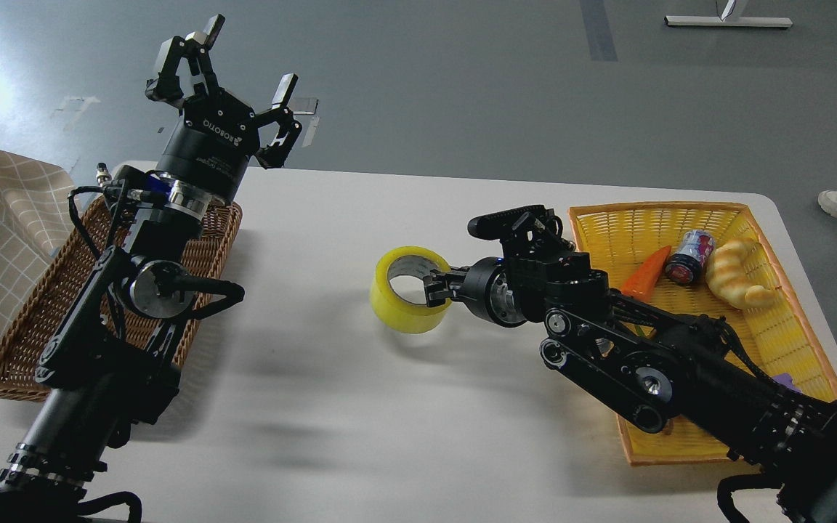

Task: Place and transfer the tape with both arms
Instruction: 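Set the tape roll on the table and open the right gripper, then raise the right arm back above the tray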

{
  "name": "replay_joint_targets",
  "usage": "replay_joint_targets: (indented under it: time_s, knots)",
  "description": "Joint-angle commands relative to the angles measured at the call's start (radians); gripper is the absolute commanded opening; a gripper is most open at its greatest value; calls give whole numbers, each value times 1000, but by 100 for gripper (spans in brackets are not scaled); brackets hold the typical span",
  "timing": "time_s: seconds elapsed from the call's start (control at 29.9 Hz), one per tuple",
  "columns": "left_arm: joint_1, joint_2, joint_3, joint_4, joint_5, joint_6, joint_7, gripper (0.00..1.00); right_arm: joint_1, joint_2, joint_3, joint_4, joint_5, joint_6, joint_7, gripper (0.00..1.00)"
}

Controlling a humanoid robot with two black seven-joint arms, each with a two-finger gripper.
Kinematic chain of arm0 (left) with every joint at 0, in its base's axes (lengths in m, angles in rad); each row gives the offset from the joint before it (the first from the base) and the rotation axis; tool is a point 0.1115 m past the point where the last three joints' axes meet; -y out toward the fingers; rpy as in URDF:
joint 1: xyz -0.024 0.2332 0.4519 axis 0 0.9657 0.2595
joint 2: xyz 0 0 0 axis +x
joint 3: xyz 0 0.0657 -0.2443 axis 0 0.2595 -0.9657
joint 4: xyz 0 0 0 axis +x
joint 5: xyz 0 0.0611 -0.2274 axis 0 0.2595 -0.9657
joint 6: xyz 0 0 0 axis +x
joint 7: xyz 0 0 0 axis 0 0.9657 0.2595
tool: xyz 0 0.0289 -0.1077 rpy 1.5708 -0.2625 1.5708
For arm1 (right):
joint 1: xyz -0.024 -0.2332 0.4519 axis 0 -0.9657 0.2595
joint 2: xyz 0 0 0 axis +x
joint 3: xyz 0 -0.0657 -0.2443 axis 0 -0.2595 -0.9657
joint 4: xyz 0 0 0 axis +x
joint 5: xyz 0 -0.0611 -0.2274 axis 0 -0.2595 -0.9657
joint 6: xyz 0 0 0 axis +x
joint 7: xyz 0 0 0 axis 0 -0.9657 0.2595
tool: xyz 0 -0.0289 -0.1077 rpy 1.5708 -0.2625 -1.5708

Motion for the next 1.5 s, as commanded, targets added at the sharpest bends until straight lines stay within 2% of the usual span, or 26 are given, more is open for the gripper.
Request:
replay_joint_targets:
  time_s: [0.0, 0.13, 0.17, 0.23, 0.3, 0.33, 0.4, 0.5, 0.53, 0.64, 0.84, 1.27, 1.4, 1.47]
  knots:
    - [-1, 2, -1, 0, 0, 0, 0, 98, -10, 0, 0, 0, 0, 0, 1, 0]
    - [2, 0, -1, 0, 0, 0, 0, 98, -13, 0, 3, 0, 0, 0, 1, 1]
    - [3, 0, -1, 0, 0, 0, 0, 98, -16, 0, 3, 0, 0, 0, 1, 5]
    - [3, 0, -2, 0, 0, 0, 0, 98, -25, 0, 14, 3, 0, 0, 3, 17]
    - [3, 0, -1, 0, 0, 0, 0, 98, -27, 0, 17, 6, 2, 0, 3, 22]
    - [3, 0, -2, 0, 0, 0, 0, 98, -33, 0, 21, 6, 2, 0, 4, 37]
    - [3, 0, -1, 0, 0, 0, 0, 98, -43, 0, 37, 11, 3, 0, 9, 51]
    - [3, 0, -2, 0, 0, 0, 0, 98, -85, 0, 75, 40, 3, 0, 11, 62]
    - [4, 0, -1, 0, 0, 0, 0, 98, -88, 0, 78, 45, 3, 0, 11, 71]
    - [6, 0, -1, 0, 0, 0, 0, 98, -91, 0, 80, 43, 3, 0, 11, 82]
    - [6, 0, -1, 0, 0, 0, 0, 98, -90, 0, 109, 57, 3, 0, 11, 95]
    - [6, 0, -7, -2, -1, 0, -12, 98, -108, 0, 592, 227, 6, 0, 11, 99]
    - [7, 2, -1, -3, -3, 0, -15, 98, -207, -18, 730, 366, 112, 0, 12, 99]
    - [6, 2, -2, -3, -3, 0, -12, 98, -215, -28, 754, 386, 186, 0, 12, 100]
